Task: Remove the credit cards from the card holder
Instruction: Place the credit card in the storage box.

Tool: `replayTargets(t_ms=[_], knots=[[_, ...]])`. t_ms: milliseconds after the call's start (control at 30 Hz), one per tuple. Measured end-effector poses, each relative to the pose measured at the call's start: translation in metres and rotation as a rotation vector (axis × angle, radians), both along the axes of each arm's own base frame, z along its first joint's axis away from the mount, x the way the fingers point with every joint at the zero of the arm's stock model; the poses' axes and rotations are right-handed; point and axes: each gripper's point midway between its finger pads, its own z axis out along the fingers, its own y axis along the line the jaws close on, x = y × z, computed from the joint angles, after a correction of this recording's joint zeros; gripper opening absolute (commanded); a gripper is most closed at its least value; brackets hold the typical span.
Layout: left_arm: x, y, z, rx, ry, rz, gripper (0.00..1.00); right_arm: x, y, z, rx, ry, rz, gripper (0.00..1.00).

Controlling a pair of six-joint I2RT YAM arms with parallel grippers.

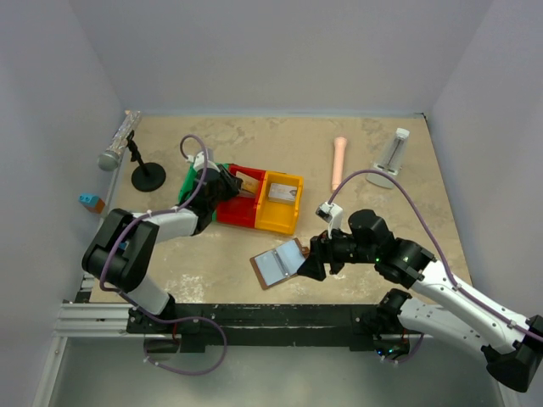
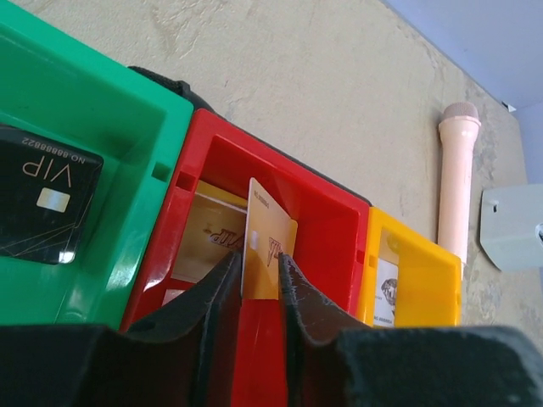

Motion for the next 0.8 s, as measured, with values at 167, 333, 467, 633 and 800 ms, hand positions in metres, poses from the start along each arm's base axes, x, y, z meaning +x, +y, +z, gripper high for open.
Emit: replayTargets(t_ms=[167, 333, 467, 633, 800], knots=[[-0.005, 0.003, -0.01, 0.018, 0.046, -0.002, 0.39, 0.0, 0.0, 0.0, 0.0, 0.0, 0.0, 0.7], [-0.008, 0.002, -0.014, 0.028, 0.075, -0.011, 0.42, 0.0, 0.0, 0.0, 0.0, 0.0, 0.0, 0.7], [-0.007, 0.002, -0.013, 0.039, 0.086, -0.017, 0.44, 0.0, 0.0, 0.0, 0.0, 0.0, 0.0, 0.7], [-0.003, 0.0, -0.007, 0.056, 0.1, -0.025, 0.44, 0.0, 0.0, 0.0, 0.0, 0.0, 0.0, 0.7], [0.002, -0.003, 0.003, 0.064, 0.106, -0.032, 0.45, 0.0, 0.0, 0.0, 0.001, -0.001, 0.0, 0.7]])
